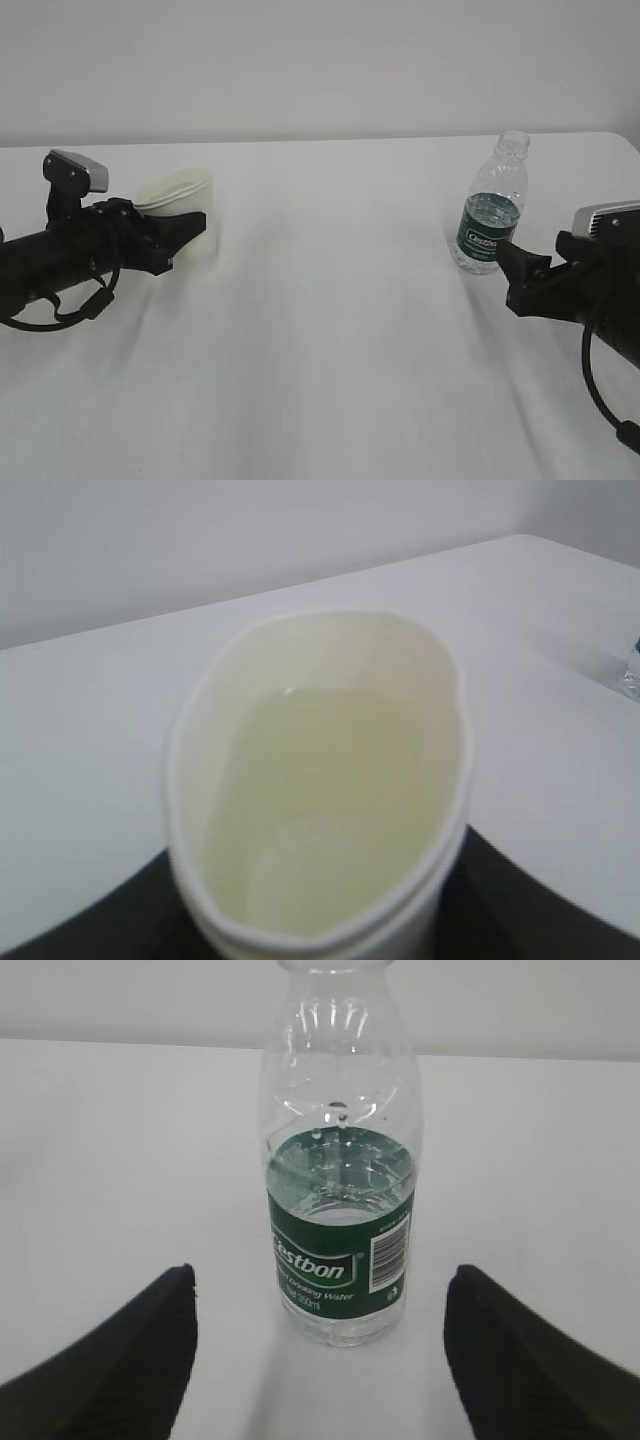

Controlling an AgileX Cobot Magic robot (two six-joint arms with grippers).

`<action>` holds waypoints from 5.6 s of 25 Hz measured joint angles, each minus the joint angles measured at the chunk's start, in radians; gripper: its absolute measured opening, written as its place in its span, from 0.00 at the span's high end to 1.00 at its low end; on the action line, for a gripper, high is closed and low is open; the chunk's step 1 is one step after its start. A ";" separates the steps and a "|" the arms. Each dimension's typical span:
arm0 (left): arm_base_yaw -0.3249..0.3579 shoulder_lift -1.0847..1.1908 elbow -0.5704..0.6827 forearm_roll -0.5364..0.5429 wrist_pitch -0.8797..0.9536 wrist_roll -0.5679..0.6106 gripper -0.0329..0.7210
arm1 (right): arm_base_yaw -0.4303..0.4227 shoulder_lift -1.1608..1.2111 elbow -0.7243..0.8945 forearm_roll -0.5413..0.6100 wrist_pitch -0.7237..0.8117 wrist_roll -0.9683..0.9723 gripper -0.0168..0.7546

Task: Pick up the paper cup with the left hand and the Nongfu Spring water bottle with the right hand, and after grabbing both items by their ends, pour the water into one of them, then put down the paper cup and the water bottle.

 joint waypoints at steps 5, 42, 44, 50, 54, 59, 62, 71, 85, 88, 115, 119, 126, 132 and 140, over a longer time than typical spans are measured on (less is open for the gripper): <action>0.000 0.000 0.020 -0.073 0.000 0.021 0.45 | 0.000 0.000 0.000 -0.002 0.000 0.000 0.22; 0.000 -0.033 0.085 -0.427 -0.002 0.194 0.47 | 0.000 0.000 0.001 -0.039 0.000 0.000 0.22; 0.000 -0.030 0.081 -0.427 -0.002 0.194 0.47 | 0.000 0.000 0.001 -0.039 0.000 0.000 0.22; 0.000 0.019 0.050 -0.427 -0.003 0.194 0.47 | 0.000 0.000 0.001 -0.039 0.000 0.000 0.22; 0.000 0.047 0.028 -0.427 -0.003 0.194 0.47 | 0.000 0.000 0.001 -0.039 0.000 0.000 0.22; 0.000 0.074 0.006 -0.427 -0.003 0.194 0.47 | 0.000 0.000 0.005 -0.039 0.000 0.000 0.22; 0.000 0.093 -0.003 -0.427 -0.003 0.194 0.47 | 0.000 0.000 0.005 -0.039 0.000 0.000 0.22; 0.000 0.101 -0.005 -0.427 -0.003 0.194 0.47 | 0.000 0.000 0.005 -0.039 0.000 0.000 0.22; 0.000 0.101 -0.005 -0.417 -0.003 0.194 0.43 | 0.000 0.000 0.005 -0.039 0.000 0.000 0.22; 0.000 0.101 -0.005 -0.417 -0.003 0.194 0.43 | 0.000 0.000 0.005 -0.039 0.000 0.000 0.22; 0.000 0.101 -0.005 -0.365 -0.003 0.194 0.27 | 0.000 0.000 0.005 -0.039 0.000 0.000 0.22; 0.000 0.101 -0.005 -0.364 -0.006 0.194 0.24 | 0.000 0.000 0.005 -0.039 0.000 0.000 0.22; 0.000 0.101 -0.005 -0.350 -0.019 0.194 0.18 | 0.000 0.000 0.005 -0.039 0.000 0.000 0.22; 0.000 0.101 -0.005 -0.323 -0.019 0.153 0.16 | 0.000 0.000 0.005 -0.039 0.000 0.000 0.22; 0.000 0.101 0.038 -0.323 -0.023 0.124 0.16 | 0.000 0.000 0.005 -0.061 0.000 0.000 0.22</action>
